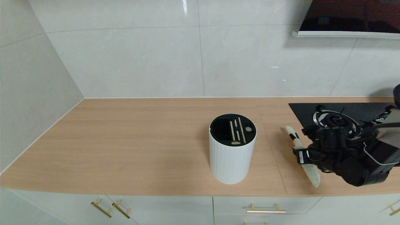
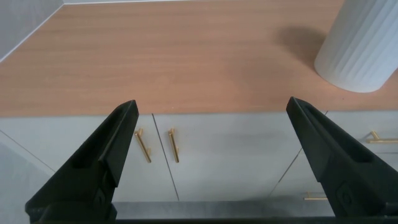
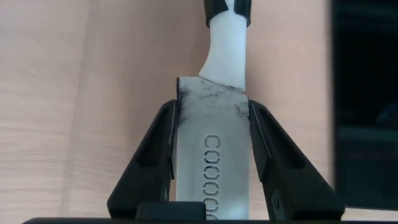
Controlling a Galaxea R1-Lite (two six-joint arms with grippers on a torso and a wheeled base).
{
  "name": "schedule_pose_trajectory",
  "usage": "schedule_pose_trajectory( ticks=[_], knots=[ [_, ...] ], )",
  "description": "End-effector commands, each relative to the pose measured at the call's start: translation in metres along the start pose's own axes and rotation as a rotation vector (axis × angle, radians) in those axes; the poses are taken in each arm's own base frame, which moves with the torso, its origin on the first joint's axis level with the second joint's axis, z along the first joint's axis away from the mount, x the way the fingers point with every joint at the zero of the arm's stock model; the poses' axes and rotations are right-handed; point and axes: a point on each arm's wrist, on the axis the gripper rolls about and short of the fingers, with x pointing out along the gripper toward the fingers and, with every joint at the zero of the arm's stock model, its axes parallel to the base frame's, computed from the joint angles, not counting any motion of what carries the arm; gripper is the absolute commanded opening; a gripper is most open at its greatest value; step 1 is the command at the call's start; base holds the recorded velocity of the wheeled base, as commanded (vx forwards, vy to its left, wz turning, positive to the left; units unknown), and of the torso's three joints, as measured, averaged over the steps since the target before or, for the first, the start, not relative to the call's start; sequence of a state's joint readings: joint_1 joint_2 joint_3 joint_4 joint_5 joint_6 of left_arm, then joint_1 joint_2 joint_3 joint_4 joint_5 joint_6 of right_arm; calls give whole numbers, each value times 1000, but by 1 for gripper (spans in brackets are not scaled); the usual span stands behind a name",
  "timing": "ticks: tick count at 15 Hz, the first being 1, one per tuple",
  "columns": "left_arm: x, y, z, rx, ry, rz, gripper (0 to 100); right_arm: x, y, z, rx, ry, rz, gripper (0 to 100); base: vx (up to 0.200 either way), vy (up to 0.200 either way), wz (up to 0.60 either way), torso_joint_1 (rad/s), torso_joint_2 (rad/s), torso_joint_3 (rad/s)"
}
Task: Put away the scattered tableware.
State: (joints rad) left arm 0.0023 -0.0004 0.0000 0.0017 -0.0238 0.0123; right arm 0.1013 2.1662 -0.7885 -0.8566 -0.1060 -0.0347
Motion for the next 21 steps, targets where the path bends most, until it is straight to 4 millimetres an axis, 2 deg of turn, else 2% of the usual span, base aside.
schedule_pose_trajectory(
  ticks=[1,2,4,5,7,8,9,10,11,12,13,15,16,17,18,19,20,21],
  knots=[
    [0,0,0,0,0,2,100,-25,-2,24,8,-87,6,0,0,0,0,0,0,0],
    [-1,0,4,-1,-14,3,100,-45,-1,41,10,-155,19,0,0,0,0,0,0,0],
    [-5,0,28,-1,-37,-18,100,-73,2,69,14,-268,41,0,0,0,0,0,0,0],
    [4,0,54,-3,49,-63,100,-83,3,93,18,-344,56,0,0,0,0,0,0,0],
    [31,-2,91,-15,148,-164,100,-84,6,120,17,-367,64,0,0,0,0,0,0,0],
    [66,-3,133,-27,202,-244,100,-85,7,144,17,-386,71,0,0,0,0,0,0,0],
    [79,-3,144,-29,217,-265,100,-86,10,150,15,-395,80,0,0,0,0,0,0,0],
    [122,-8,174,-49,255,-311,100,-92,18,167,8,-443,122,0,0,0,0,0,0,0],
    [147,-18,189,-135,273,-360,100,-98,25,173,5,-467,148,0,0,0,0,0,0,0],
    [164,-35,199,-256,274,-424,100,-106,33,175,6,-480,162,0,0,0,0,0,0,0],
    [181,-55,202,-381,272,-474,100,-123,42,168,30,-475,194,0,0,0,0,0,0,0],
    [214,-79,194,-452,239,-460,100,-151,52,171,48,-509,247,0,0,0,0,0,0,0],
    [223,-85,190,-463,237,-460,100,-161,54,173,50,-529,260,0,0,0,0,0,0,0],
    [244,-114,179,-485,249,-484,100,-180,54,174,47,-537,278,0,0,0,0,0,0,0],
    [256,-135,172,-476,241,-460,100,-198,60,173,40,-535,317,0,0,0,0,0,0,0],
    [263,-155,168,-469,230,-444,100,-214,70,167,36,-512,375,0,0,0,0,0,0,0],
    [268,-164,168,-469,220,-434,100,-226,81,162,36,-495,431,0,0,0,0,0,0,0],
    [262,-177,167,-469,239,-473,100,-239,100,152,10,-460,512,0,0,0,0,0,0,0]
  ],
)
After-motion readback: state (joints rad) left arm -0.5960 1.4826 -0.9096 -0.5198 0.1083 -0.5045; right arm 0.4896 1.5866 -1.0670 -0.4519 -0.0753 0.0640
